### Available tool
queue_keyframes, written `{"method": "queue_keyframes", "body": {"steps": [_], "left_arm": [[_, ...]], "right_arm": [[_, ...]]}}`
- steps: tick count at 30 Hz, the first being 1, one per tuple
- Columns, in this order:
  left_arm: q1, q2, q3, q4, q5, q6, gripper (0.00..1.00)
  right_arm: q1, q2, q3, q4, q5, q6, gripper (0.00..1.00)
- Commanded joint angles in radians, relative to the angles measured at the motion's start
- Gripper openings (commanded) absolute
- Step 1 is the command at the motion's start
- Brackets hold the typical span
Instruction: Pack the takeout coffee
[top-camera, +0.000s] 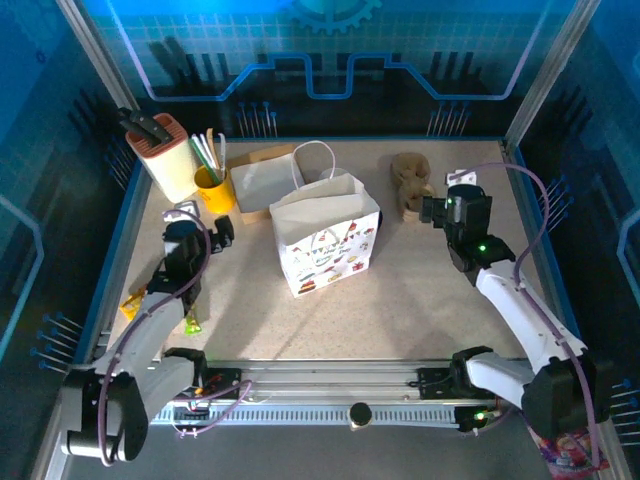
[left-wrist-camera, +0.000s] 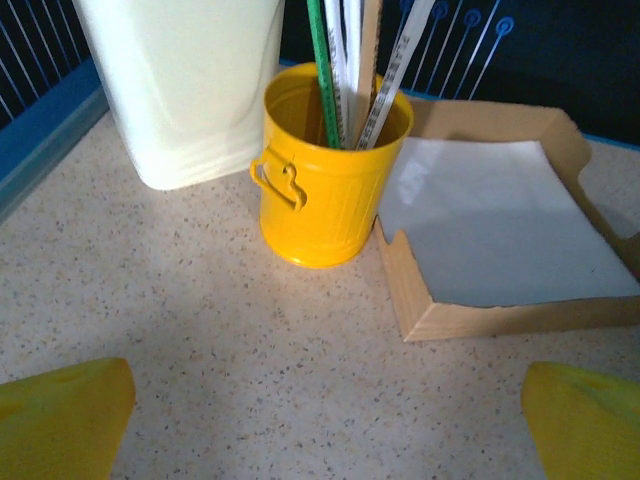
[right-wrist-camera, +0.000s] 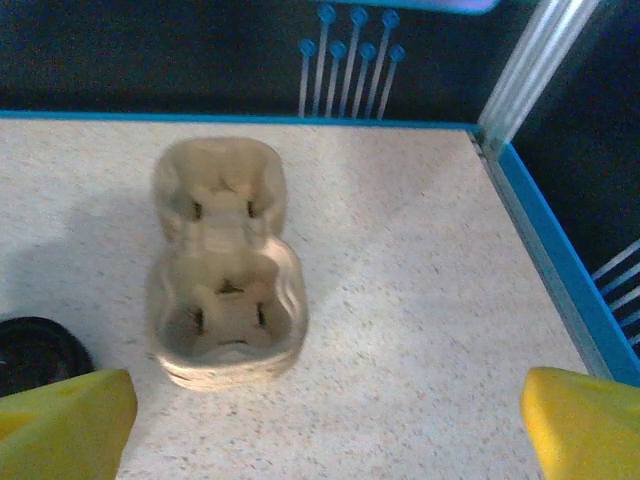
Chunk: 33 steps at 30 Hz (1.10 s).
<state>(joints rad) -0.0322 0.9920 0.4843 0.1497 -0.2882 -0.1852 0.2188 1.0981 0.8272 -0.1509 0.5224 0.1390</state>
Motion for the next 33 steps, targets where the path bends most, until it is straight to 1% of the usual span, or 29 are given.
{"method": "queue_keyframes", "body": {"steps": [1, 3, 5, 8, 13, 19, 22, 23, 25, 27, 29, 32, 33], "left_arm": [[0.023, 0.048, -0.017, 0.112, 0.048, 0.009, 1.0], [0.03, 0.087, -0.023, 0.142, 0.067, 0.013, 1.0], [0.044, 0.132, -0.03, 0.174, 0.11, 0.012, 1.0], [0.063, 0.195, -0.045, 0.232, 0.143, 0.01, 1.0], [0.07, 0.263, -0.09, 0.381, 0.161, 0.021, 1.0], [0.075, 0.347, -0.076, 0.45, 0.162, 0.034, 1.0], [0.076, 0.379, -0.09, 0.555, 0.173, 0.071, 1.0], [0.077, 0.39, -0.086, 0.569, 0.168, 0.081, 1.0], [0.081, 0.431, -0.09, 0.63, 0.177, 0.103, 1.0], [0.083, 0.476, -0.086, 0.683, 0.209, 0.111, 1.0], [0.081, 0.48, -0.077, 0.663, 0.219, 0.115, 1.0], [0.081, 0.49, -0.057, 0.633, 0.234, 0.122, 1.0], [0.081, 0.494, -0.057, 0.637, 0.25, 0.127, 1.0]], "right_arm": [[-0.021, 0.025, -0.073, 0.154, 0.072, 0.01, 0.99], [-0.027, 0.05, -0.108, 0.197, 0.071, 0.005, 0.99], [-0.028, 0.083, -0.134, 0.231, 0.056, -0.001, 0.99], [-0.029, 0.132, -0.173, 0.29, 0.018, -0.012, 0.99], [-0.029, 0.178, -0.245, 0.414, -0.032, -0.046, 0.99], [-0.031, 0.24, -0.321, 0.617, -0.07, -0.099, 0.99], [-0.035, 0.279, -0.372, 0.758, -0.106, -0.124, 0.99], [-0.032, 0.275, -0.369, 0.743, -0.116, -0.123, 0.99], [-0.037, 0.282, -0.391, 0.815, -0.145, -0.139, 0.99], [-0.04, 0.289, -0.396, 0.84, -0.151, -0.15, 0.99], [-0.044, 0.296, -0.399, 0.858, -0.168, -0.163, 0.99], [-0.061, 0.39, -0.447, 1.048, -0.199, -0.176, 0.99], [-0.069, 0.397, -0.446, 1.071, -0.209, -0.175, 0.99]]}}
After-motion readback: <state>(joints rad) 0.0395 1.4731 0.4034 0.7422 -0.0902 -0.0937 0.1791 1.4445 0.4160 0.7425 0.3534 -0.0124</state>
